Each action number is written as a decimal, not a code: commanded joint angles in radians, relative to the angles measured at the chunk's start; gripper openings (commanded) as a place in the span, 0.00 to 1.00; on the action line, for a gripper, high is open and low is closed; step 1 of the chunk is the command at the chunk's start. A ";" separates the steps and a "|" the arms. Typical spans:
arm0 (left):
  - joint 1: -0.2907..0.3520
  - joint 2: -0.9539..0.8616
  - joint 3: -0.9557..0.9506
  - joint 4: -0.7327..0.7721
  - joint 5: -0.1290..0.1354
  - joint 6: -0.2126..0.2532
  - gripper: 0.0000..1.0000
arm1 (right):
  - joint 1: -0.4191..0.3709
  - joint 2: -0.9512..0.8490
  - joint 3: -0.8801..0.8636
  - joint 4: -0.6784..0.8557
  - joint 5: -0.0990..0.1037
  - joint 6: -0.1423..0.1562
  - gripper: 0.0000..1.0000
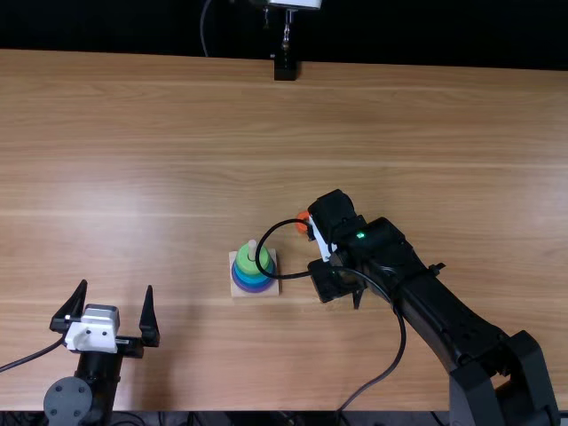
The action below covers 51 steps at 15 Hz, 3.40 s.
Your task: Build the Hanoi tower: stack the rings onto the peg from bottom to top in this color order: purple, dark blue, light blue, dark green, light green, yellow, orange.
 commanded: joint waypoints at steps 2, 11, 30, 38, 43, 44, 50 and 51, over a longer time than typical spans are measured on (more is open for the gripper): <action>0.002 -0.012 -0.025 -0.006 0.005 0.006 1.00 | -0.005 -0.034 0.007 0.012 0.012 -0.001 1.00; 0.002 -0.012 -0.025 -0.006 0.005 0.006 1.00 | -0.003 -0.029 0.030 0.167 0.010 -0.002 1.00; 0.002 -0.012 -0.025 -0.006 0.005 0.006 1.00 | 0.017 0.086 0.026 0.207 0.016 0.007 1.00; 0.002 -0.012 -0.025 -0.006 0.005 0.006 1.00 | 0.023 0.120 0.027 0.206 0.017 0.009 1.00; 0.002 -0.012 -0.025 -0.006 0.005 0.006 1.00 | 0.029 0.120 0.029 0.206 0.017 0.007 1.00; 0.002 -0.012 -0.025 -0.006 0.005 0.006 1.00 | 0.029 0.120 0.027 0.206 0.017 0.009 1.00; 0.002 -0.012 -0.025 -0.006 0.005 0.006 1.00 | 0.029 0.149 0.030 0.206 0.017 0.007 1.00; 0.002 -0.012 -0.025 -0.006 0.005 0.006 1.00 | 0.029 0.149 0.030 0.206 0.016 0.009 1.00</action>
